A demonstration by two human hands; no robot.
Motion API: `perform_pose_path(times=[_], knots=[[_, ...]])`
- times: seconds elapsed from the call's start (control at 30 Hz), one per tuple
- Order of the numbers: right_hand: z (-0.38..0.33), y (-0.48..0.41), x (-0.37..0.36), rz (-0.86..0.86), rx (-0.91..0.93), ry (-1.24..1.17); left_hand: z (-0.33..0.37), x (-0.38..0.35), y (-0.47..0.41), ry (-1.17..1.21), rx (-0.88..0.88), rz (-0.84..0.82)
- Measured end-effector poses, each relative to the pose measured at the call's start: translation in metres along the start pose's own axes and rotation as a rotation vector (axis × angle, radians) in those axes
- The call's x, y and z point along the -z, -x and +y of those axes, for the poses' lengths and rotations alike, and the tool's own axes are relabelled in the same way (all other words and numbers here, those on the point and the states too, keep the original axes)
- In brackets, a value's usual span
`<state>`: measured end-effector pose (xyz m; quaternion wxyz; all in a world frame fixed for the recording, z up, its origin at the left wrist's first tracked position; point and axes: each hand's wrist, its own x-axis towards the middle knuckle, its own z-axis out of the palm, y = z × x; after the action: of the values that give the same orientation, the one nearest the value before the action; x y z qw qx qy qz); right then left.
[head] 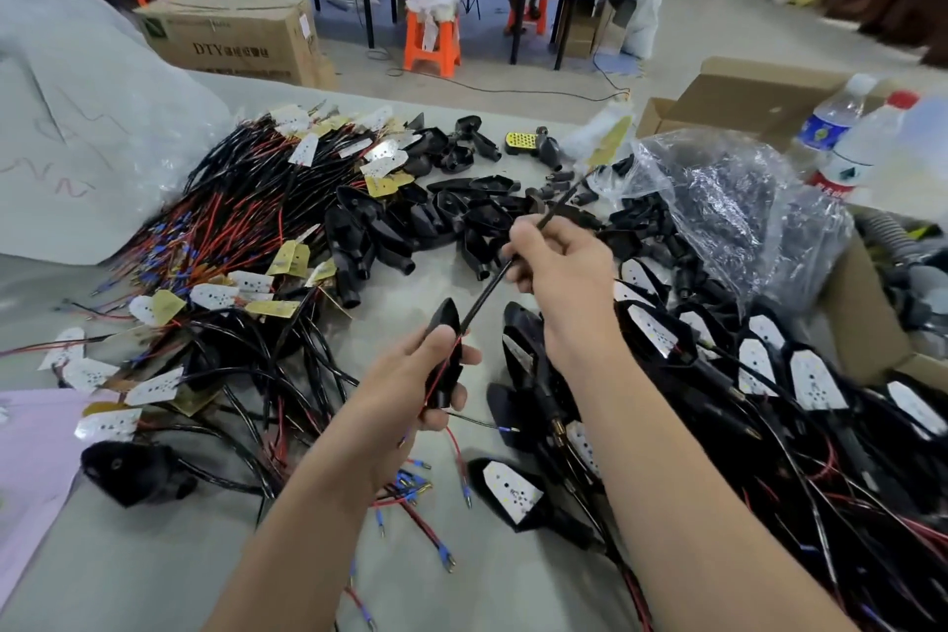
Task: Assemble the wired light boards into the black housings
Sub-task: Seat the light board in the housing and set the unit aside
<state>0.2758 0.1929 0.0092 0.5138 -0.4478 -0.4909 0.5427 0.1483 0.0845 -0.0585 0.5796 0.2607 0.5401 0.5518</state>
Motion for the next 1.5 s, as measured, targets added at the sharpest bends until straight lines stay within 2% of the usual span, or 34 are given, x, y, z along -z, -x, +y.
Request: perform_pose_path(times=[0.1,0.17,0.27,0.43,0.7,0.9,1.13,1.33,1.5], knots=[[0.022,0.021,-0.008,-0.188,-0.114,0.094,-0.004,-0.003,0.002,0.067,0.010,0.092],[0.035,0.039,-0.014,-0.267,-0.161,0.102,-0.007,-0.002,0.003,0.023,-0.002,0.115],[0.044,0.053,-0.021,-0.260,-0.173,0.110,-0.009,0.002,0.007,-0.062,-0.055,0.110],[0.022,0.043,-0.015,-0.267,-0.074,0.211,-0.015,0.017,0.011,0.073,-0.032,0.087],[0.010,0.038,-0.012,-0.236,-0.061,0.112,-0.013,0.031,0.021,-0.005,-0.060,-0.166],[0.013,0.043,-0.014,-0.169,-0.049,0.038,-0.008,0.031,0.020,-0.006,-0.063,-0.257],[0.009,0.046,-0.006,-0.136,-0.092,-0.075,-0.005,0.023,0.014,0.061,-0.074,-0.207],[0.014,0.045,0.005,-0.213,-0.124,0.070,-0.007,0.024,0.011,0.156,-0.053,-0.156],[0.013,0.040,0.006,-0.231,-0.096,0.109,-0.005,0.027,0.011,-0.078,-0.087,-0.063]])
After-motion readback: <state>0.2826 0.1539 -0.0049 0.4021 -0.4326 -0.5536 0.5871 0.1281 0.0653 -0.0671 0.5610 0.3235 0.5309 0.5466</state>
